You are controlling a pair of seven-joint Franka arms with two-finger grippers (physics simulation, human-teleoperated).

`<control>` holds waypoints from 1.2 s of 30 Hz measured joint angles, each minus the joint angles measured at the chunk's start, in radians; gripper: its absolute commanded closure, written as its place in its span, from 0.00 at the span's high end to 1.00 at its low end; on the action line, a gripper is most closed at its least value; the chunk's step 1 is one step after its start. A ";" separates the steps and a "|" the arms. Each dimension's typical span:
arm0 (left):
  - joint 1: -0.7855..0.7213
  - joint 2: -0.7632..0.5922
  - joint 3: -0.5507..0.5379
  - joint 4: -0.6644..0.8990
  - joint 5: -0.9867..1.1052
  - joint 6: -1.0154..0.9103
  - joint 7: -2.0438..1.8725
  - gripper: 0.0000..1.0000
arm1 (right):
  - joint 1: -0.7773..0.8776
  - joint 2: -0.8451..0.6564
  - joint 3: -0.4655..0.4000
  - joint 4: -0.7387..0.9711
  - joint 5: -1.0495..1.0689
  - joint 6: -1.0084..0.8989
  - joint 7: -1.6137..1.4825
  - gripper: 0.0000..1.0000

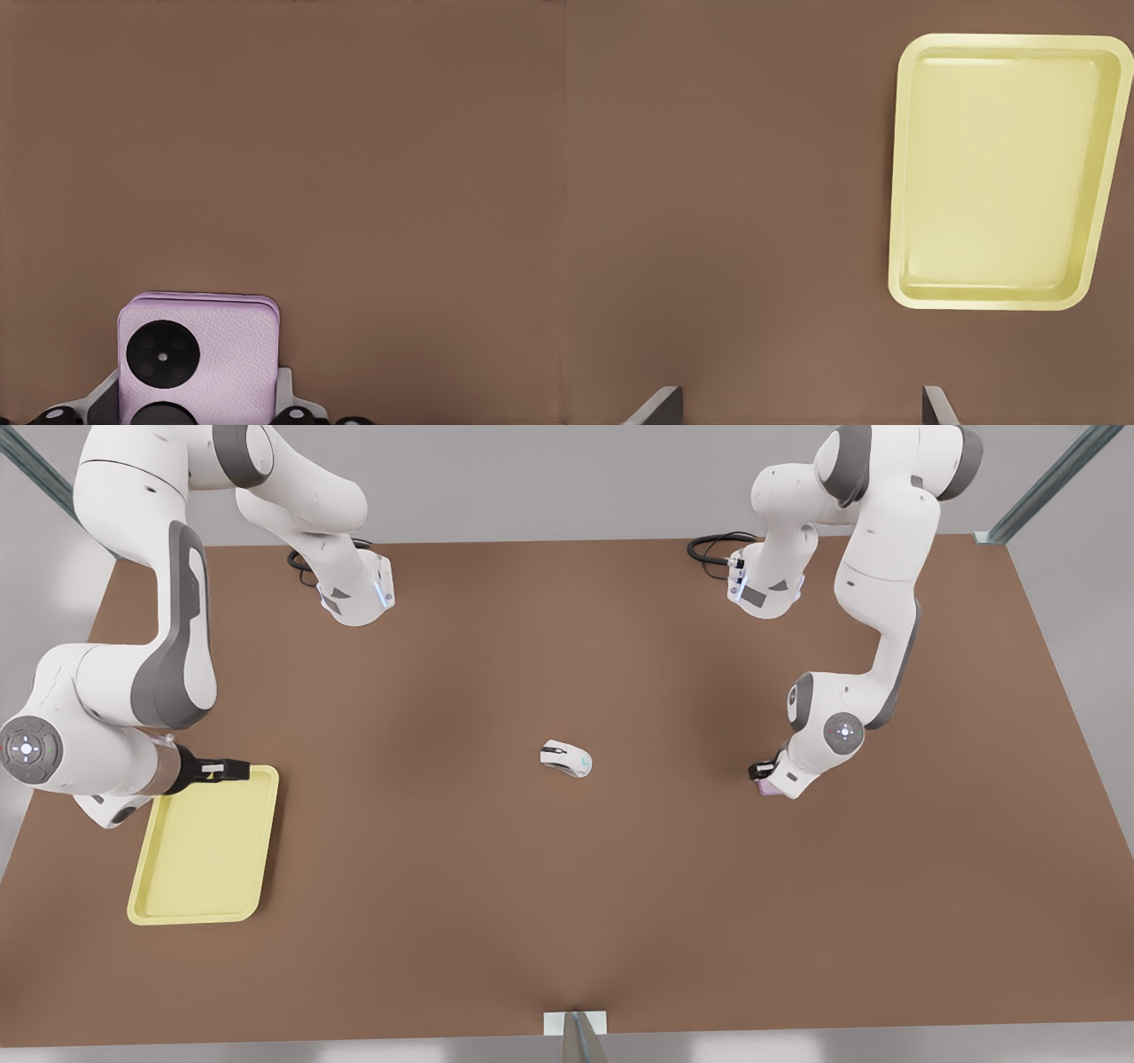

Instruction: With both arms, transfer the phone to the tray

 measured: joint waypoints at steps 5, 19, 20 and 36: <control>-0.021 -0.003 -0.011 0.042 0.000 -0.005 -0.006 0.82 | -0.001 0.000 0.000 0.001 0.000 -0.001 -0.003 1.00; -0.487 0.321 -0.018 0.745 0.000 -0.212 -0.166 0.80 | -0.038 0.000 -0.002 0.002 -0.003 0.000 -0.022 1.00; -0.515 0.353 -0.021 0.797 -0.004 -0.226 -0.192 0.80 | -0.039 0.000 -0.001 0.001 -0.004 0.001 -0.025 1.00; -0.668 0.705 -0.087 1.337 -0.021 -0.243 -0.537 0.81 | -0.043 0.009 -0.002 -0.002 -0.010 0.009 -0.054 1.00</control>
